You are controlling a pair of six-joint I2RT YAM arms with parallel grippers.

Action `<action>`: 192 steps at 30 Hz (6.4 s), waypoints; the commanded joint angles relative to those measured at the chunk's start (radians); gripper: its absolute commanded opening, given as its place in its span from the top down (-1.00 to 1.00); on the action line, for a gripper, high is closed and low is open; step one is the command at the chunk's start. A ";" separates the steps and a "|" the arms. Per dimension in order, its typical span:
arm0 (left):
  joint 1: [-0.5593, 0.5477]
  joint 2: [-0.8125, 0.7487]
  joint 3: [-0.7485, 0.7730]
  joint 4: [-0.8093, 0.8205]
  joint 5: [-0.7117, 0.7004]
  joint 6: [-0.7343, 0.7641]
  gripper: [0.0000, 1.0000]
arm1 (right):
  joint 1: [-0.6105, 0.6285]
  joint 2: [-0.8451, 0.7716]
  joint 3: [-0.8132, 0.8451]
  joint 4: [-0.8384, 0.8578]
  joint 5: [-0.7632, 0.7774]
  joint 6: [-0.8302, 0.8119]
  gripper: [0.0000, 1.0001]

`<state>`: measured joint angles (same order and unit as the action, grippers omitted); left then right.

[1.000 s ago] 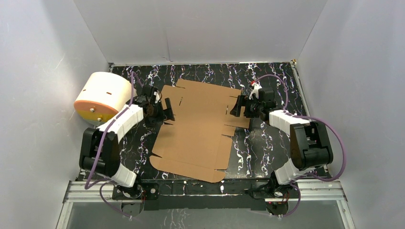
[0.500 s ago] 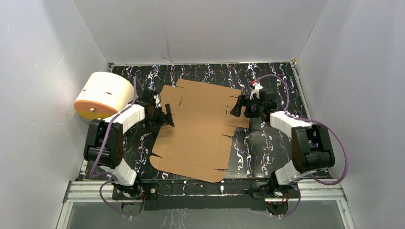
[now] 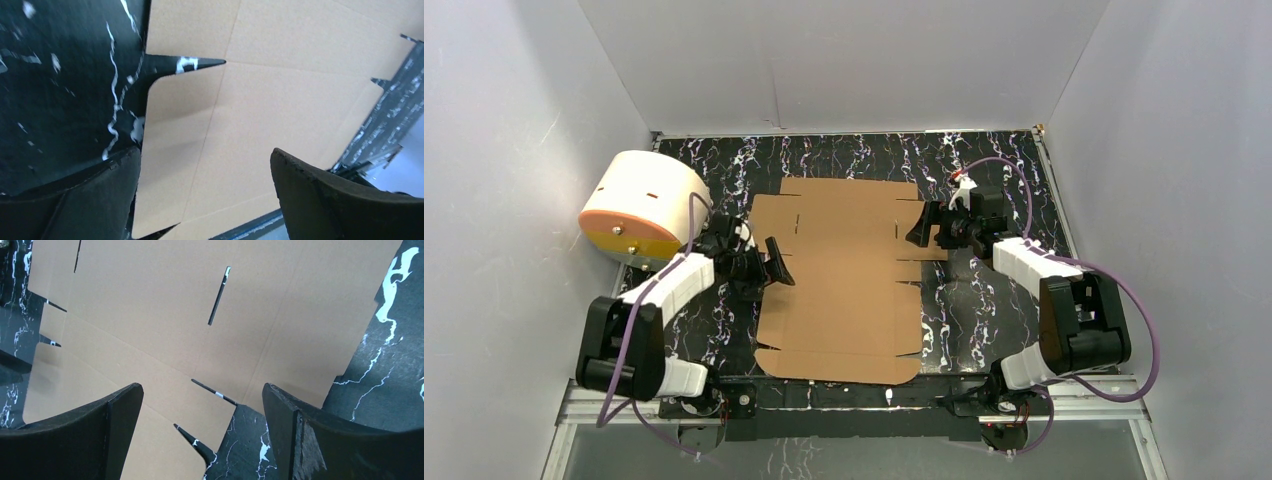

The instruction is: Fold the paper box

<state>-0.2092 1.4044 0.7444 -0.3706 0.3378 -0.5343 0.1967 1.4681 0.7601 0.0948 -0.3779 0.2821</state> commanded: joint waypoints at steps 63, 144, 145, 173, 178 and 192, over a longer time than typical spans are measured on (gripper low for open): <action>-0.012 -0.034 0.155 0.026 -0.008 0.010 -0.97 | 0.056 0.027 0.059 0.000 -0.064 -0.051 -0.97; 0.014 0.637 0.677 0.327 0.248 -0.097 -0.04 | 0.133 0.544 0.284 0.276 -0.090 0.025 -0.97; 0.011 0.643 0.683 0.320 0.242 -0.094 -0.04 | 0.134 0.544 0.284 0.276 -0.090 0.026 -0.97; 0.030 0.260 0.487 0.069 -0.011 0.046 -0.47 | 0.146 0.270 0.211 0.139 -0.129 0.027 -0.97; 0.040 0.133 0.354 0.011 -0.070 0.069 -0.52 | 0.177 0.213 0.131 0.145 -0.137 0.038 -0.97; 0.122 0.020 0.155 -0.028 -0.112 0.087 -0.63 | 0.259 0.226 0.026 0.253 -0.133 0.083 -0.97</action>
<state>-0.1120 1.4662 0.9207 -0.3756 0.2485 -0.4618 0.4454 1.6951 0.7944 0.2661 -0.5011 0.3496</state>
